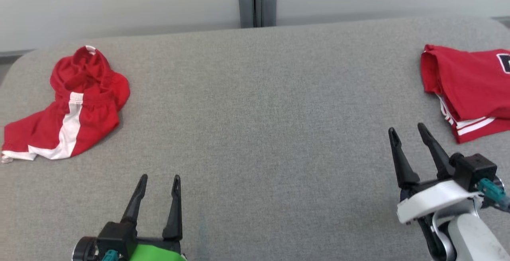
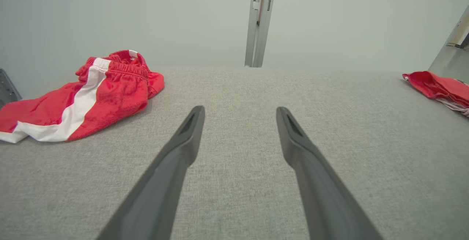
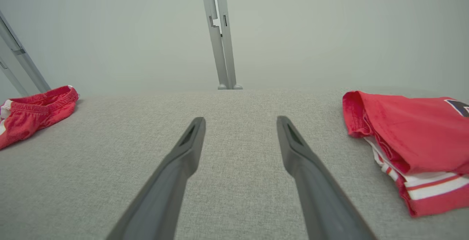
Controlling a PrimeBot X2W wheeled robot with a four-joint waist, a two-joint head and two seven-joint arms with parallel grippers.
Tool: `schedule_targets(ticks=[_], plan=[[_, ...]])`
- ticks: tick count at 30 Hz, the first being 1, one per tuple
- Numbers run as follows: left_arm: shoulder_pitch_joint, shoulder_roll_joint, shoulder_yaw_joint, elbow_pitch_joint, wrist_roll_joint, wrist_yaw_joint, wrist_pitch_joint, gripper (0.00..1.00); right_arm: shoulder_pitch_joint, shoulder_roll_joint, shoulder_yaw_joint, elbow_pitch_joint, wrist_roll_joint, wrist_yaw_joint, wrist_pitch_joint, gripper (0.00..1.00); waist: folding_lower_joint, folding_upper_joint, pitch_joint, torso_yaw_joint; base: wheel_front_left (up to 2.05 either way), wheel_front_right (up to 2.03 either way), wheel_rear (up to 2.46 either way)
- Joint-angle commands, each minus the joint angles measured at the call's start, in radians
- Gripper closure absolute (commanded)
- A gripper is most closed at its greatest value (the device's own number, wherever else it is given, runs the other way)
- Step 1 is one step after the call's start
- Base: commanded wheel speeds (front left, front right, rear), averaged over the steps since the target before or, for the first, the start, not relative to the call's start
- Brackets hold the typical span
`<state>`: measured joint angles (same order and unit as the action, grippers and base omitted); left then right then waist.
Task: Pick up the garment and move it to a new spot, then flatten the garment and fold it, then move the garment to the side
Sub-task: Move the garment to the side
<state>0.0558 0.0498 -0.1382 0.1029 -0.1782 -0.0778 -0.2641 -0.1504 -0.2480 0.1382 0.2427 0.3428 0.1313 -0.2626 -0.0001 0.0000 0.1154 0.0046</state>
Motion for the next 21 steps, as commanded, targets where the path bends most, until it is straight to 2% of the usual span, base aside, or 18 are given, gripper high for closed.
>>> schedule_targets(ticks=[1, 10, 16, 21], plan=[[0.024, 0.002, -0.001, 0.006, 0.007, -0.01, 0.0, 0.0, 0.04, 0.011, -0.007, -0.022, -0.013, -0.001, -0.003, 0.0, 0.0001, 0.0, -0.116, 0.021, 0.0, 0.0, 0.0], [0.11, 0.002, 0.006, 0.007, 0.006, -0.029, 0.0, 0.0, 0.209, 0.068, -0.052, -0.112, -0.071, -0.001, -0.003, 0.0, 0.0001, 0.0, -0.184, 0.033, 0.0, 0.0, 0.0], [0.132, 0.002, -0.005, 0.004, 0.009, -0.017, 0.0, 0.0, 0.277, 0.107, -0.053, -0.127, -0.08, -0.001, -0.003, 0.0, 0.0001, 0.0, -0.197, 0.042, 0.0, 0.0, 0.0], [0.135, 0.002, -0.017, 0.01, 0.025, -0.009, 0.0, 0.0, 0.297, 0.116, -0.058, -0.118, -0.092, -0.001, -0.003, 0.0, 0.0001, 0.0, -0.201, 0.045, 0.0, 0.0, 0.0]])
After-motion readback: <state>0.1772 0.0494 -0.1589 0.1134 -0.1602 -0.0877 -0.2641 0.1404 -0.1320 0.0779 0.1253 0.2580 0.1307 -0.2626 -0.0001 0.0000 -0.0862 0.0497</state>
